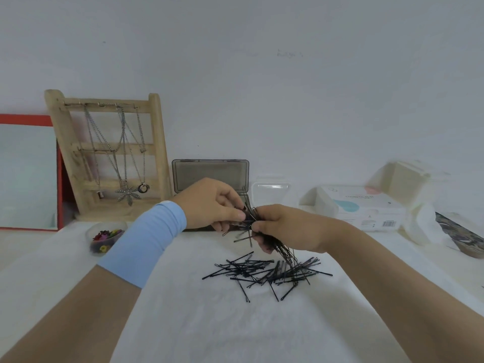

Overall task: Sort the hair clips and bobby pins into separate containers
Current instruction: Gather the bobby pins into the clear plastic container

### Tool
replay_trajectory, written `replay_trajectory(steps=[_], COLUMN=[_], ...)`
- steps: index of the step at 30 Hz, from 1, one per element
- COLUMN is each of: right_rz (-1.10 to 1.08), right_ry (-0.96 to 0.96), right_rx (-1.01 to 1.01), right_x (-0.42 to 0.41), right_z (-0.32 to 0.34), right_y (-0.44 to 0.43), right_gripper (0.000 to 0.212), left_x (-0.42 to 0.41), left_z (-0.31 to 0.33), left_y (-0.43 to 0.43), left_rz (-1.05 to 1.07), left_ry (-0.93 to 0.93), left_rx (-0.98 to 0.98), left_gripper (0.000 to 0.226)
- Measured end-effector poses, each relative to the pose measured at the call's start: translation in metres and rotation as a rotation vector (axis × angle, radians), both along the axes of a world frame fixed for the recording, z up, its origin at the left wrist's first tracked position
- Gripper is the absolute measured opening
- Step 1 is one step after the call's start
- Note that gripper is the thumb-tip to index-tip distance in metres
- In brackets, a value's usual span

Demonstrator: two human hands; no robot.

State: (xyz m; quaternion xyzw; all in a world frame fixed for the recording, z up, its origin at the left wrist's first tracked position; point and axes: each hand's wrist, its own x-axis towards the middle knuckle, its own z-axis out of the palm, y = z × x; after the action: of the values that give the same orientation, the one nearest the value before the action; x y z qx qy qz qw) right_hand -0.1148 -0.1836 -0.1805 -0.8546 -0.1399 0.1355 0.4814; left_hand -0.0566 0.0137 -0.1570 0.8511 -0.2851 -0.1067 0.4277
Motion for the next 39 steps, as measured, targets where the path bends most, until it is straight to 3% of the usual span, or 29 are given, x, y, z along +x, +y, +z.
replay_trajectory(steps=[7, 10, 14, 19, 21, 24, 27, 31, 39], right_rz=[0.105, 0.011, -0.062, -0.162, -0.166, -0.102, -0.070, -0.058, 0.010], right_ry=[0.044, 0.002, -0.018, 0.059, 0.093, 0.105, 0.166, 0.278, 0.179], right_rx=[-0.023, 0.015, 0.070, 0.280, 0.359, 0.384, 0.484, 0.512, 0.456], right_x=[-0.006, -0.004, 0.000, 0.004, 0.006, 0.004, 0.002, 0.003, 0.003], right_z=[0.003, 0.004, 0.002, -0.001, -0.001, -0.001, 0.003, 0.007, 0.000], right_y=[0.002, 0.003, 0.004, 0.005, 0.005, 0.005, 0.006, 0.003, -0.001], right_gripper=[0.023, 0.018, 0.016, 0.013, 0.012, 0.017, 0.016, 0.021, 0.020], left_x=[-0.001, -0.008, -0.009, -0.002, 0.002, -0.002, -0.010, -0.009, -0.009], left_z=[0.005, 0.006, 0.000, 0.004, 0.003, 0.003, 0.001, 0.002, 0.001], left_y=[0.002, 0.001, -0.003, 0.003, 0.002, -0.006, -0.016, -0.016, -0.014], left_rz=[0.034, -0.020, -0.073, 0.008, 0.070, -0.044, -0.105, 0.016, 0.085], left_ry=[-0.019, 0.133, 0.100, 0.029, -0.052, -0.169, -0.201, -0.272, -0.315], left_rx=[0.011, 0.210, 0.345, 0.194, -0.011, -0.235, -0.267, -0.299, -0.300], left_gripper=[0.029, 0.044, 0.026, 0.014, 0.024, 0.040, 0.035, 0.023, 0.016])
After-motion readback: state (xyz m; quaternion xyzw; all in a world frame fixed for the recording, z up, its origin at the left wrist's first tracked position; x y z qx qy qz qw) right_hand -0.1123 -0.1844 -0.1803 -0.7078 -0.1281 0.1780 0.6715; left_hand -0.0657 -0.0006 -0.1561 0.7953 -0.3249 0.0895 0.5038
